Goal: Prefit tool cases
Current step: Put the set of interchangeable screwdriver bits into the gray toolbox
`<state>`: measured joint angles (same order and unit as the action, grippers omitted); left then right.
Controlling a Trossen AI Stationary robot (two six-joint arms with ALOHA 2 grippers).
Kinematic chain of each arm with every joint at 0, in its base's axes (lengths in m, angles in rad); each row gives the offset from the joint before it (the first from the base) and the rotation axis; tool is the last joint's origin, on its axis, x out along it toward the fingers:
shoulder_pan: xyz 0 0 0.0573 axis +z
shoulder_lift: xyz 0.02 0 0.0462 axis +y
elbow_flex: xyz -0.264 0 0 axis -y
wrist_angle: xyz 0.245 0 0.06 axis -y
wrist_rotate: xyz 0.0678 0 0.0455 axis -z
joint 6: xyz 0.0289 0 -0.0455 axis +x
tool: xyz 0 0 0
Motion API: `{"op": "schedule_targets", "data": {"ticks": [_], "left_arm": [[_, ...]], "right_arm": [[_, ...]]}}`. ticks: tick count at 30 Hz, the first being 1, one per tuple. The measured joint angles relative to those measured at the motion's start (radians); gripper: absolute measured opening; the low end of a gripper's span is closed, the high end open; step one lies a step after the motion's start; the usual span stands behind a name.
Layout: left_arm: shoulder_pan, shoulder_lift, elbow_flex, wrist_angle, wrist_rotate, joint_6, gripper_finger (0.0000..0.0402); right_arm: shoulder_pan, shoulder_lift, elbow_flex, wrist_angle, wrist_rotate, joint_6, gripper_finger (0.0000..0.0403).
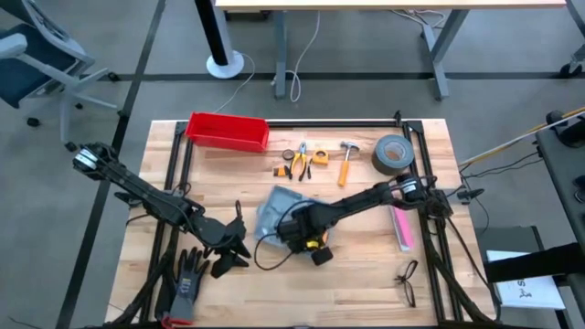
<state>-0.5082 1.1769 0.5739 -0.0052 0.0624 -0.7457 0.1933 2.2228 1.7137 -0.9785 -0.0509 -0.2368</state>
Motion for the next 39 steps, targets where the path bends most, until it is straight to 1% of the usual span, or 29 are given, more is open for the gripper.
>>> {"op": "schedule_targets", "data": {"ticks": [7, 11, 20, 24, 28, 39], "left_arm": [[-0.013, -0.001, 0.000, -0.004, -0.015, 0.013, 0.0162], [-0.020, -0.002, 0.000, 0.005, -0.028, 0.030, 0.0162], [-0.021, -0.003, 0.000, 0.008, -0.037, 0.036, 0.0162], [-0.021, -0.003, 0.000, 0.013, -0.037, 0.033, 0.0162], [-0.021, -0.006, 0.000, 0.013, -0.027, 0.026, 0.0162], [-0.022, -0.028, 0.015, 0.013, -0.008, 0.019, 0.0162]], "right_arm": [[-0.044, -0.050, -0.050, 0.006, 0.009, -0.035, 0.0070], [-0.053, -0.074, -0.094, 0.011, 0.009, -0.035, 0.0069], [-0.052, -0.130, -0.182, 0.010, 0.002, -0.033, 0.0094], [-0.050, -0.152, -0.186, 0.006, 0.008, -0.028, 0.0096], [-0.050, -0.177, -0.185, 0.011, 0.024, -0.059, 0.0098], [-0.024, -0.177, -0.184, 0.015, 0.024, -0.134, 0.0124]]}}
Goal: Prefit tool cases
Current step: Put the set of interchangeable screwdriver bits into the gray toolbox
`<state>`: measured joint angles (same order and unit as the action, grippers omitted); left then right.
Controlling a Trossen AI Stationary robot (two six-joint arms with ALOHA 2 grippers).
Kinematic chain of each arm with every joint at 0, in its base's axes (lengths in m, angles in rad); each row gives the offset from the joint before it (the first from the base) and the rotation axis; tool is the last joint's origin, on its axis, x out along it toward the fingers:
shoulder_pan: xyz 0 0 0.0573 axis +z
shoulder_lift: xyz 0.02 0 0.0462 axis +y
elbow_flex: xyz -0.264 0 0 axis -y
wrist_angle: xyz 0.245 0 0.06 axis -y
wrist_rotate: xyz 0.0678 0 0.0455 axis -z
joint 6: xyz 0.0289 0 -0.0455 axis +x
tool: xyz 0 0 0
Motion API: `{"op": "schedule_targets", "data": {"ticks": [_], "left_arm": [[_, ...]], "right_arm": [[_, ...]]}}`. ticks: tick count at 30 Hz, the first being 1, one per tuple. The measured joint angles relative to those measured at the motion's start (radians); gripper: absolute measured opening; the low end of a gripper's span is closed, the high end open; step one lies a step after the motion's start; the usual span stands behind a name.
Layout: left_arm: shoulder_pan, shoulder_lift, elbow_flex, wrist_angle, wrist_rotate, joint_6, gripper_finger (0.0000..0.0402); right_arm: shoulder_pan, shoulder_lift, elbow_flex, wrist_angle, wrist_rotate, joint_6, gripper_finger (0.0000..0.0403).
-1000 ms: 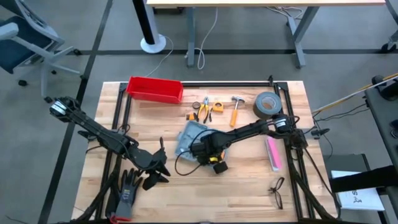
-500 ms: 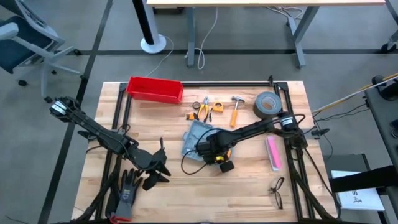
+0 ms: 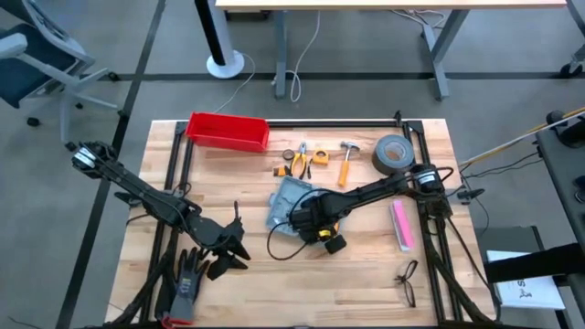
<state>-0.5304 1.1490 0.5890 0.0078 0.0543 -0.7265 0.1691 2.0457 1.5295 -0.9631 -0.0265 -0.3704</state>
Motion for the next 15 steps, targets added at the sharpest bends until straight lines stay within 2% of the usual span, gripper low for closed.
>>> {"op": "schedule_targets", "data": {"ticks": [9, 15], "left_arm": [[0.000, -0.001, 0.001, -0.002, 0.011, -0.016, 0.0162], [-0.001, -0.001, 0.001, -0.002, 0.011, -0.017, 0.0162]], "right_arm": [[0.026, 0.001, 0.000, 0.041, 0.000, -0.060, 0.0138], [0.025, 0.001, 0.001, 0.064, 0.000, -0.096, 0.0129]]}}
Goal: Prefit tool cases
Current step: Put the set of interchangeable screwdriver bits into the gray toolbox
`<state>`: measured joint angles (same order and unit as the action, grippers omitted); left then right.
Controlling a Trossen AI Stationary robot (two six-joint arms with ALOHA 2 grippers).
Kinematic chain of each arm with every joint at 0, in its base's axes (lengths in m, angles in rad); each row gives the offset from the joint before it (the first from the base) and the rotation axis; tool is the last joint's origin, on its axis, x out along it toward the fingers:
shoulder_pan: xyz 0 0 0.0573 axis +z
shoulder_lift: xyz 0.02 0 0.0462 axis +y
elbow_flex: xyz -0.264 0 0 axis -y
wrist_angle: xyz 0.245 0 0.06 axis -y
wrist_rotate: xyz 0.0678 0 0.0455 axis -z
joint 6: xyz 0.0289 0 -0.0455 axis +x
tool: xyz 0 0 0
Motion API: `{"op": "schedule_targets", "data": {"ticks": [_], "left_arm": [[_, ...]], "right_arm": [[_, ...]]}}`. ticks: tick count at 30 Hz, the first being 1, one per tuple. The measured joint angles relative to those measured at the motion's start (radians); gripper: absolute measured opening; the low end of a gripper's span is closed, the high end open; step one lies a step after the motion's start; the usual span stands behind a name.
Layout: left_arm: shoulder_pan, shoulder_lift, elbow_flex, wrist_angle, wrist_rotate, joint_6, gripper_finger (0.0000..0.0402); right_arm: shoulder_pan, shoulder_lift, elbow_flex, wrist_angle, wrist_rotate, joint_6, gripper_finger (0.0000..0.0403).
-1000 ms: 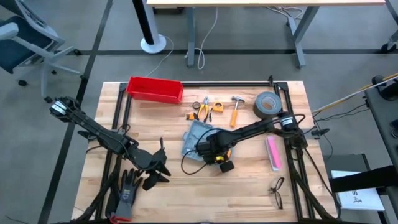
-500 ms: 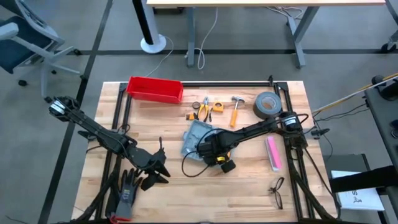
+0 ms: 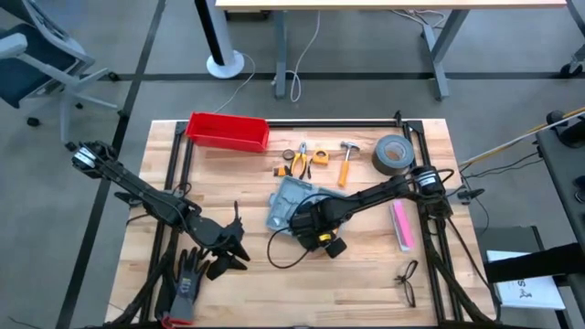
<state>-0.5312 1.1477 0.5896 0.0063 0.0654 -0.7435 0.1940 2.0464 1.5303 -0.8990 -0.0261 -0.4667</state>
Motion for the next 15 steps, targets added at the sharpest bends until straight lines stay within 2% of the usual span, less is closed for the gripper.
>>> {"op": "schedule_targets", "data": {"ticks": [15], "left_arm": [[-0.003, 0.000, 0.000, -0.008, 0.015, -0.005, 0.0162]], "right_arm": [[-0.020, 0.054, -0.011, 0.024, -0.061, -0.070, 0.0110]]}}
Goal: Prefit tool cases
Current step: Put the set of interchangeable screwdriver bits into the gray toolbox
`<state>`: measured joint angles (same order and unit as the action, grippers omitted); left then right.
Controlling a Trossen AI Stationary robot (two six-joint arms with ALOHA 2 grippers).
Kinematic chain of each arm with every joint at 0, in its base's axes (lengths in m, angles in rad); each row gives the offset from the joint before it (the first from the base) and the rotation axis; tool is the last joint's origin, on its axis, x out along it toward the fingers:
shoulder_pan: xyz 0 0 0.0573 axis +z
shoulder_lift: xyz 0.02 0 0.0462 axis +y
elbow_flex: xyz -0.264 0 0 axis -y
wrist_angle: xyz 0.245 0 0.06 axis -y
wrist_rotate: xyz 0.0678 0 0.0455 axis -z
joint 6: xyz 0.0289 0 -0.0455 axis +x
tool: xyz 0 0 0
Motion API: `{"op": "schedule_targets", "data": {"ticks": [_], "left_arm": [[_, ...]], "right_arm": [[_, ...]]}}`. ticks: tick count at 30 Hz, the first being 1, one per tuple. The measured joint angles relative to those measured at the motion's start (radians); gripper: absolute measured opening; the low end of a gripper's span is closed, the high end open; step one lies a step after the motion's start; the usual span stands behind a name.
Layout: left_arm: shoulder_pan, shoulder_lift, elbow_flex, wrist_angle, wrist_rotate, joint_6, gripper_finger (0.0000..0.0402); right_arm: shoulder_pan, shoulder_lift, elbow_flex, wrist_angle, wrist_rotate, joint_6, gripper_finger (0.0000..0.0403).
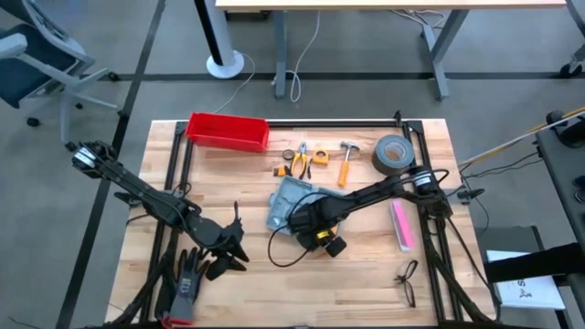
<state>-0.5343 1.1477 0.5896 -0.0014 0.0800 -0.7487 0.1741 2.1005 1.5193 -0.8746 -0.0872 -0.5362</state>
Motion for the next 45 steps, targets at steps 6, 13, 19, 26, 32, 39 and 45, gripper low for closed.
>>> {"op": "schedule_targets", "data": {"ticks": [6, 13, 19, 26, 32, 39, 45], "left_arm": [[-0.002, 0.000, 0.000, 0.000, 0.012, -0.001, 0.0162], [-0.003, -0.001, 0.000, -0.003, 0.024, -0.002, 0.0162], [-0.006, -0.001, 0.000, -0.025, 0.038, -0.004, 0.0162], [-0.013, -0.002, 0.000, -0.024, 0.038, -0.006, 0.0162], [-0.013, -0.002, -0.001, -0.022, 0.038, -0.009, 0.0162], [-0.019, -0.002, -0.001, -0.021, 0.037, -0.020, 0.0162], [-0.023, -0.002, -0.001, -0.021, 0.037, -0.020, 0.0162]], "right_arm": [[-0.004, 0.004, 0.008, 0.020, 0.004, 0.019, 0.0105], [-0.005, 0.003, 0.056, -0.026, 0.023, 0.039, 0.0042], [-0.004, 0.003, 0.101, -0.129, 0.064, 0.028, 0.0012], [-0.003, -0.012, 0.112, -0.174, 0.105, 0.023, 0.0001], [-0.002, -0.050, 0.112, -0.223, 0.129, 0.064, 0.0001], [0.022, -0.064, 0.108, -0.310, 0.141, 0.020, 0.0001], [0.021, -0.064, 0.104, -0.277, 0.130, 0.017, 0.0000]]}}
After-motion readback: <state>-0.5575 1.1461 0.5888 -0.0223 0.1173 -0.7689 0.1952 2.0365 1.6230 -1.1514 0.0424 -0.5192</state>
